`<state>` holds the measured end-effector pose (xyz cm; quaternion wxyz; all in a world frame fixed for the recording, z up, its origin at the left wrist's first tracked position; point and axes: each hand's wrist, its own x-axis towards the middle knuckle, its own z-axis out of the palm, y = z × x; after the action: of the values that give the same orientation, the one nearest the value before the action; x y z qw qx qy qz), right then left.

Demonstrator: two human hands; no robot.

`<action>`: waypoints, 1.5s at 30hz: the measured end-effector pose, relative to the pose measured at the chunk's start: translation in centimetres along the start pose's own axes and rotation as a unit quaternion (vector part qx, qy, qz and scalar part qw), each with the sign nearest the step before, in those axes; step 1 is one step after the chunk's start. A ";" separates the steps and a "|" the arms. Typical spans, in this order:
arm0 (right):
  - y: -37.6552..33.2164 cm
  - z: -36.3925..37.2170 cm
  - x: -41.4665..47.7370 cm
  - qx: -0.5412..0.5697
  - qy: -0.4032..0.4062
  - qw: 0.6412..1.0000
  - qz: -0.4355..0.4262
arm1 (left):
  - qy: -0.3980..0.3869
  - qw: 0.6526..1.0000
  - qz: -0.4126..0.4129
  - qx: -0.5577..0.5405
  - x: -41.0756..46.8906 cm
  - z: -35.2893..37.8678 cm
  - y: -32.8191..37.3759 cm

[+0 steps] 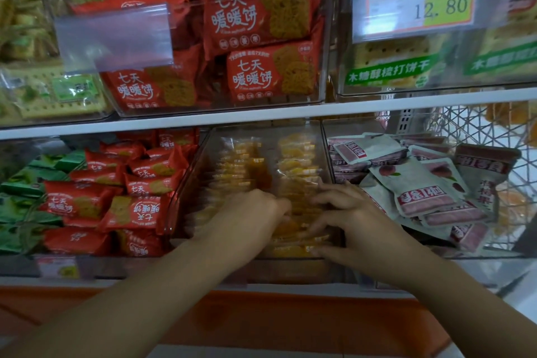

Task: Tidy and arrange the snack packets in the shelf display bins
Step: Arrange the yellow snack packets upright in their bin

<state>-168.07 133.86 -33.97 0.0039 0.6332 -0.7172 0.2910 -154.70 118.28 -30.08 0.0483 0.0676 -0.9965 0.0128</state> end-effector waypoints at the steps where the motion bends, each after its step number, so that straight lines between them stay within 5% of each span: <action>1: 0.0 0.0 0.0 0.003 -0.001 1.000 -0.001 | 0.016 1.000 -0.002 -0.024 0.0 0.2 -0.1; 7: 0.1 0.0 0.2 -0.011 -0.002 1.000 -0.008 | 0.077 0.988 -0.010 -0.132 -0.3 2.2 0.4; 12: 0.0 -0.2 0.4 -0.026 -0.005 1.000 -0.001 | 0.010 0.981 -0.007 -0.192 0.2 1.5 0.0; 15: -0.2 -0.5 0.4 -0.021 -0.026 0.999 0.009 | -0.016 0.985 -0.005 -0.174 -0.1 0.1 0.1; 20: -0.4 -0.6 0.3 -0.033 -0.037 0.999 0.001 | 0.066 0.980 -0.070 -0.172 -2.2 -1.6 -1.2; 24: -0.5 -0.7 0.1 -0.036 -0.021 0.999 -0.009 | -0.079 0.992 -0.086 -0.048 -3.0 -1.1 -1.5; 27: -0.3 -1.1 -0.1 -0.032 0.011 0.999 -0.009 | -0.086 0.993 -0.076 0.008 -2.6 -0.6 -1.0; 45: -1.6 -2.4 -0.1 -0.039 -0.049 0.997 0.045 | -0.032 0.992 -0.086 -0.090 -3.0 -0.7 -0.4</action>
<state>-167.41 134.90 -31.37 -0.0194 0.6129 -0.7553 0.2311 -151.62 118.26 -29.64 0.0235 0.1493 -0.9850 -0.0831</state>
